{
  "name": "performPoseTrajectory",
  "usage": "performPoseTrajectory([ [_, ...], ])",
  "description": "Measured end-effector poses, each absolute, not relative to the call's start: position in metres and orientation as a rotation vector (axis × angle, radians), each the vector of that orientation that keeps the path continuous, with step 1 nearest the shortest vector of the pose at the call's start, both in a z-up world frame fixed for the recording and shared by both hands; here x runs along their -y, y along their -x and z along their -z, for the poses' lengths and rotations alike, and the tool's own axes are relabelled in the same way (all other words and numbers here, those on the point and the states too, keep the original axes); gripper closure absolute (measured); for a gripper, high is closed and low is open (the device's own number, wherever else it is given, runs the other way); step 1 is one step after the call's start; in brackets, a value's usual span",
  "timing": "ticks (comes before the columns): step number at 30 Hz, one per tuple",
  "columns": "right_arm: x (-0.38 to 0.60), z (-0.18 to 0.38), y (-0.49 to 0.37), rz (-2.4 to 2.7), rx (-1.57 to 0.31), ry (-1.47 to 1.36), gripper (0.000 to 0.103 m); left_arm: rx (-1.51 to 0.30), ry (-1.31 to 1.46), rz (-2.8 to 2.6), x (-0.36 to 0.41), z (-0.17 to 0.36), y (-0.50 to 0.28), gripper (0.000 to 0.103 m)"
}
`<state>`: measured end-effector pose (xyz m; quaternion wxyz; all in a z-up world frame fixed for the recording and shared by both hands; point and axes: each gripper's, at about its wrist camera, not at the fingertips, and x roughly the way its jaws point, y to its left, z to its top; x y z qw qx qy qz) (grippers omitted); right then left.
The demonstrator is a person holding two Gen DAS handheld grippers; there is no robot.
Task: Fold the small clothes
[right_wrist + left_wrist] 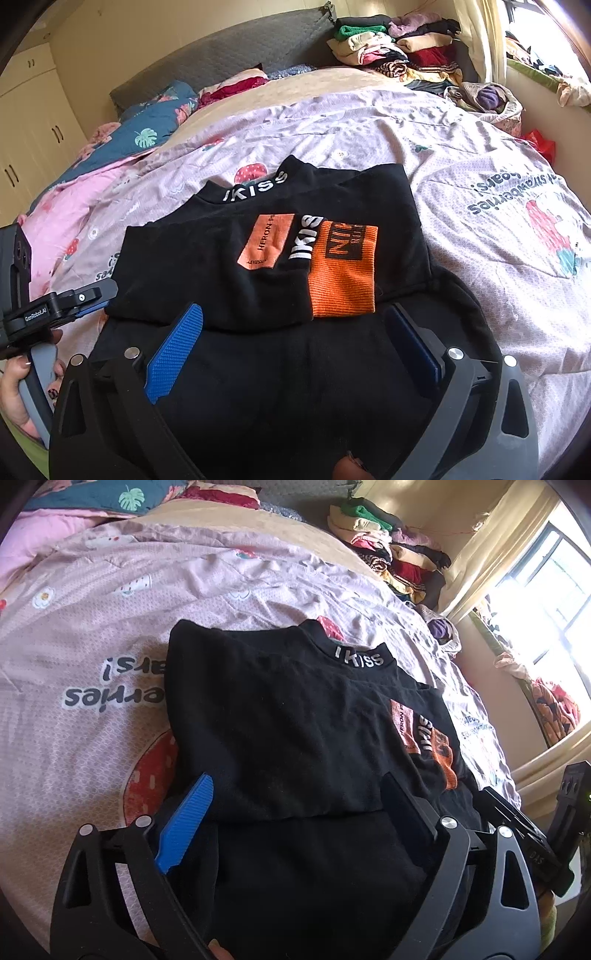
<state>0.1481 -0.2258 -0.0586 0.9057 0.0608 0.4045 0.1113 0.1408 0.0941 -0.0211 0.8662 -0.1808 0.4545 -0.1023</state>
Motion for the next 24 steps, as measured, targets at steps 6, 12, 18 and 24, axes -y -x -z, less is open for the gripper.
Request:
performPoseTrajectory([
  [6, 0.226, 0.052, -0.142, -0.229, -0.822, -0.128, 0.005, -0.939, 0.366, 0.208, -0.092, 0.013, -0.137, 0.010],
  [12, 0.225, 0.039, -0.134, -0.235, -0.795, -0.130, 0.005, -0.919, 0.362, 0.197, -0.092, 0.005, -0.133, 0.010],
  [18, 0.224, 0.026, -0.127, -0.247, -0.770, -0.124, 0.005, -0.906, 0.355, 0.205, -0.090, -0.003, -0.128, 0.010],
  [24, 0.224, 0.019, -0.120, -0.264, -0.762, -0.133, 0.005, -0.892, 0.348, 0.214, -0.088, -0.012, -0.123, 0.010],
])
